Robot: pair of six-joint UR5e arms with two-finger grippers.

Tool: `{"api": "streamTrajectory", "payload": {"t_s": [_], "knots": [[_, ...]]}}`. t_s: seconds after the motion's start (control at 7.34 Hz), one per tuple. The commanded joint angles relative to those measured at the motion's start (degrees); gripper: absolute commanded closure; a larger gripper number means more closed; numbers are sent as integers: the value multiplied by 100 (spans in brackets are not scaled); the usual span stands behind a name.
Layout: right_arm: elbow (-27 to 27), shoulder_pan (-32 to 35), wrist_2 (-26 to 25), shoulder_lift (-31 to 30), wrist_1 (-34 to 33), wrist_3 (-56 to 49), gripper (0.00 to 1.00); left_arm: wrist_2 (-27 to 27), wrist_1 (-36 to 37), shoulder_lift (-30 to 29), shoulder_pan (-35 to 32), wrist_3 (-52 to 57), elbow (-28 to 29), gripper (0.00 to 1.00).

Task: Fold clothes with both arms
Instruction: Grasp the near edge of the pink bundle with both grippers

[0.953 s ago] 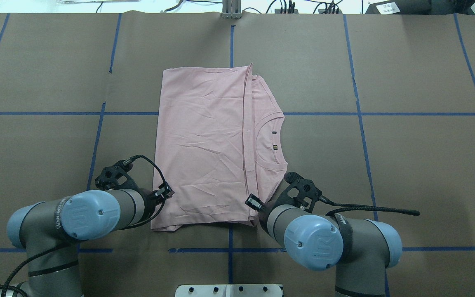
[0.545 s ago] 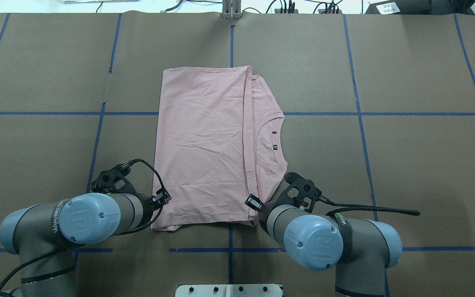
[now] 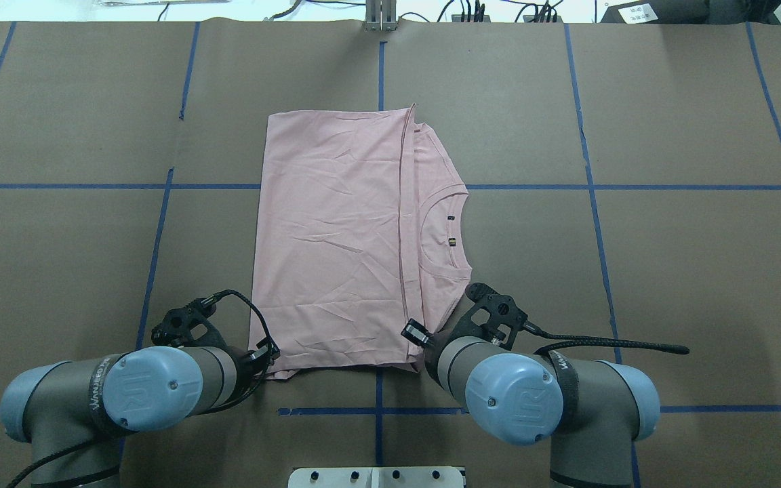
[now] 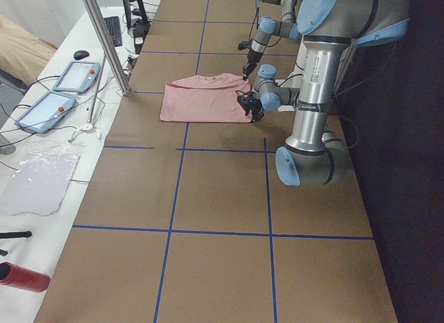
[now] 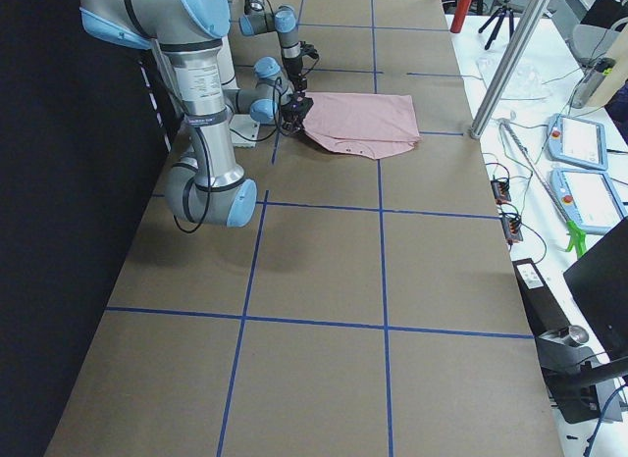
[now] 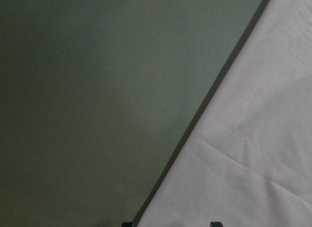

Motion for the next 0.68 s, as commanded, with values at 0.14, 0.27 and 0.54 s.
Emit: {"api": "streamTrajectory", "payload": {"t_s": [0.14, 0.27, 0.54], "knots": [[-9, 8, 0, -7, 0, 0, 100, 9, 48, 25, 36, -238, -34, 100], [-9, 8, 0, -7, 0, 0, 100, 9, 48, 17, 36, -249, -34, 100], [0, 8, 0, -24, 0, -9, 100, 0, 57, 25, 27, -258, -156, 100]]}}
